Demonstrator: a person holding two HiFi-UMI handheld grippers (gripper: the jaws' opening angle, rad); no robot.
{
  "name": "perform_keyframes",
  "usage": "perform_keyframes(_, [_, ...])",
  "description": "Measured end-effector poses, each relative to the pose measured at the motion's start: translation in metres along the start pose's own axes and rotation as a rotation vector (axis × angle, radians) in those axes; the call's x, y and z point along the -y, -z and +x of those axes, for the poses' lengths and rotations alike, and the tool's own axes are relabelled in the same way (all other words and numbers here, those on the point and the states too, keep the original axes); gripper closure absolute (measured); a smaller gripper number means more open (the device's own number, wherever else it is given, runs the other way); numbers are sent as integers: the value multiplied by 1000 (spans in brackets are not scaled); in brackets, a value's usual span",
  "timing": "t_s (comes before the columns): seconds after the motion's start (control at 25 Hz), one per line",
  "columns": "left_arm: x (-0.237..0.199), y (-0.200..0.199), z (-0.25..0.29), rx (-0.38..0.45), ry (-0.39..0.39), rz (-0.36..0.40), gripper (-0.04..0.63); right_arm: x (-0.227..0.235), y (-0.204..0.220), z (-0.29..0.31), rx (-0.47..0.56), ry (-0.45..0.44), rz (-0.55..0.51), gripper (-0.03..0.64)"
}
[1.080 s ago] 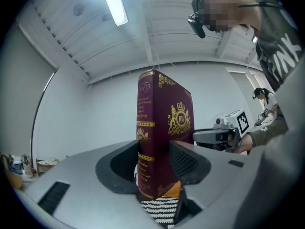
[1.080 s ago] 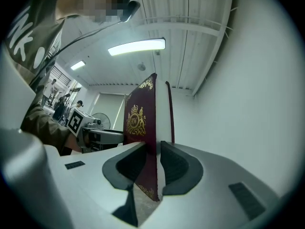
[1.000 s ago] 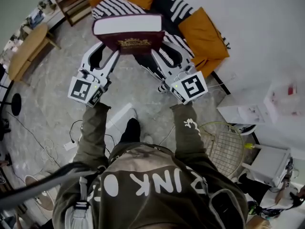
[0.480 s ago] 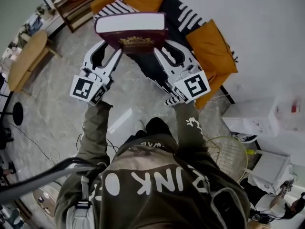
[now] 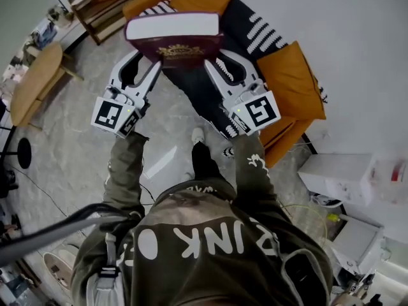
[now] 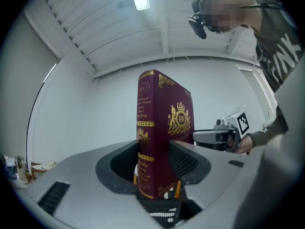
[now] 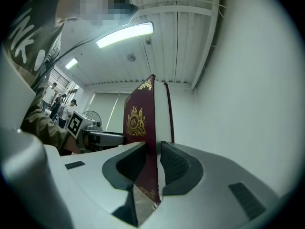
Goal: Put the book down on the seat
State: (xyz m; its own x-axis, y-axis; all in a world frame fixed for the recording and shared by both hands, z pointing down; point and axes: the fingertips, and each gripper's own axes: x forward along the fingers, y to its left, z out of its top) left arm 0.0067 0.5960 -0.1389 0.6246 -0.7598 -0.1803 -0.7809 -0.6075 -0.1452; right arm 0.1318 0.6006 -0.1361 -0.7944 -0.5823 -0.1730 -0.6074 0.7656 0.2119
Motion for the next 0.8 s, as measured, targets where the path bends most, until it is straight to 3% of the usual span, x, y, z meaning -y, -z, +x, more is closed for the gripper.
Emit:
perform_keyframes(0.48, [-108, 38, 142, -49, -67, -27, 405, 146, 51, 107, 0, -50, 60, 517])
perform_keyframes(0.8, [-146, 72, 189, -87, -82, -37, 407, 196, 87, 145, -22, -70, 89, 517])
